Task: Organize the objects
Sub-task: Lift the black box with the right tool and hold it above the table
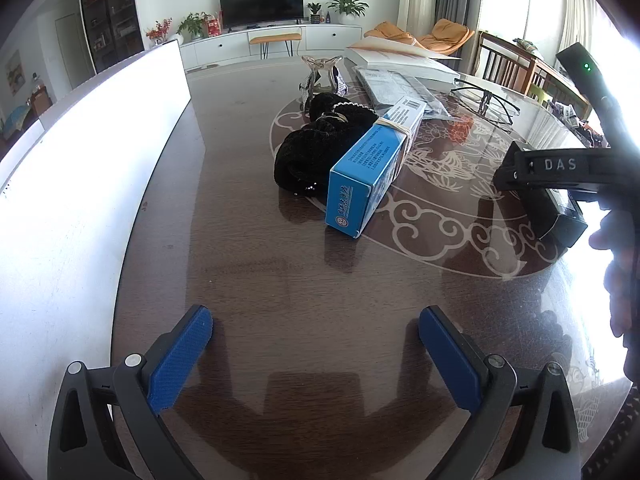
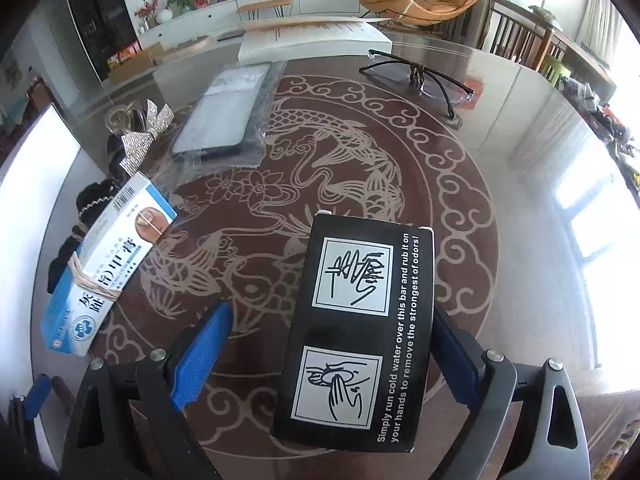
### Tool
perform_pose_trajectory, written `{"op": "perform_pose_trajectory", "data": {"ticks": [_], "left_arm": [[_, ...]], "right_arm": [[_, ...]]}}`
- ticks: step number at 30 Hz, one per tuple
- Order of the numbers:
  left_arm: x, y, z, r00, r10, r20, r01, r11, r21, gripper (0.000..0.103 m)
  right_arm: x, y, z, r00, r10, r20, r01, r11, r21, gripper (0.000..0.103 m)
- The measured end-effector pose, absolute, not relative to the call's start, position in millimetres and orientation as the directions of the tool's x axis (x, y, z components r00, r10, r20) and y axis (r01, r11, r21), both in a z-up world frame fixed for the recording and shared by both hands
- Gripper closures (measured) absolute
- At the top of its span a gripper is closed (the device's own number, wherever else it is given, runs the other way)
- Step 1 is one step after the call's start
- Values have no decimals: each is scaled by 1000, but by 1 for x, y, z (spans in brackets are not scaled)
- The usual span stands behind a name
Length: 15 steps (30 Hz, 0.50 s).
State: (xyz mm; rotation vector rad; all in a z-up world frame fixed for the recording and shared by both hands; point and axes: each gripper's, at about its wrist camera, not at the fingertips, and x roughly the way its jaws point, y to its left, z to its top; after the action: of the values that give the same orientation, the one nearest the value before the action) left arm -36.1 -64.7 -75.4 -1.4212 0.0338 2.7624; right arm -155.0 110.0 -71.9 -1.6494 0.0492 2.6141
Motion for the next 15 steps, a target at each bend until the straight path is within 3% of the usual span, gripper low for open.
{"op": "perform_pose_trajectory", "data": {"ticks": [1,4,5,15], "left_arm": [[-36,-65,-75,-581,21,-814,-41,-999,4,0],[-36,-65,-75,-581,21,-814,-41,-999,3,0],[-36,-65,-75,-581,21,-814,-41,-999,4,0],[-36,-64,-75,-581,21,-814,-41,-999,4,0]], "right_arm": [[-155,112,-76,-422,18,-906,-51,-999,4,8],[-142,126,-71,-510,38,-859,-65,-998,-5,41],[-138,133,-71,-524,21,-852,-63,-998,14,44],[-83,202,-70,-584,87,-807,-117,-993,-23,44]]}}
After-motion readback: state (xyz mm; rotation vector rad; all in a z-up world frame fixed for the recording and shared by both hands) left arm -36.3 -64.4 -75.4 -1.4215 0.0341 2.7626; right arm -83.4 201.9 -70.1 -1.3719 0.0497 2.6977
